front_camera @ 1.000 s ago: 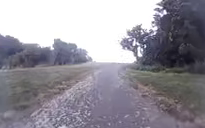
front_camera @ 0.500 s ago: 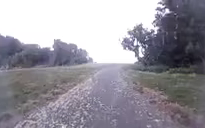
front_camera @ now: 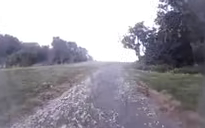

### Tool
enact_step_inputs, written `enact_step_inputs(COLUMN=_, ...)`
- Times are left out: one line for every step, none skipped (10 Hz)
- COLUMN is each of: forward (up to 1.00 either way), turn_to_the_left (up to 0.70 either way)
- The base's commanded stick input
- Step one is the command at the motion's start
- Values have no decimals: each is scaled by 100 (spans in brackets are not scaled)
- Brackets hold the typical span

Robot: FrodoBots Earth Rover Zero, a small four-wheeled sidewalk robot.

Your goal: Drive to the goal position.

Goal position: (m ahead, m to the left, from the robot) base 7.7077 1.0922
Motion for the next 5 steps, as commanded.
enact_step_inputs(forward=69, turn_to_the_left=-10)
enact_step_inputs(forward=69, turn_to_the_left=-10)
enact_step_inputs(forward=69, turn_to_the_left=-10)
enact_step_inputs(forward=69, turn_to_the_left=-10)
enact_step_inputs(forward=69, turn_to_the_left=-10)
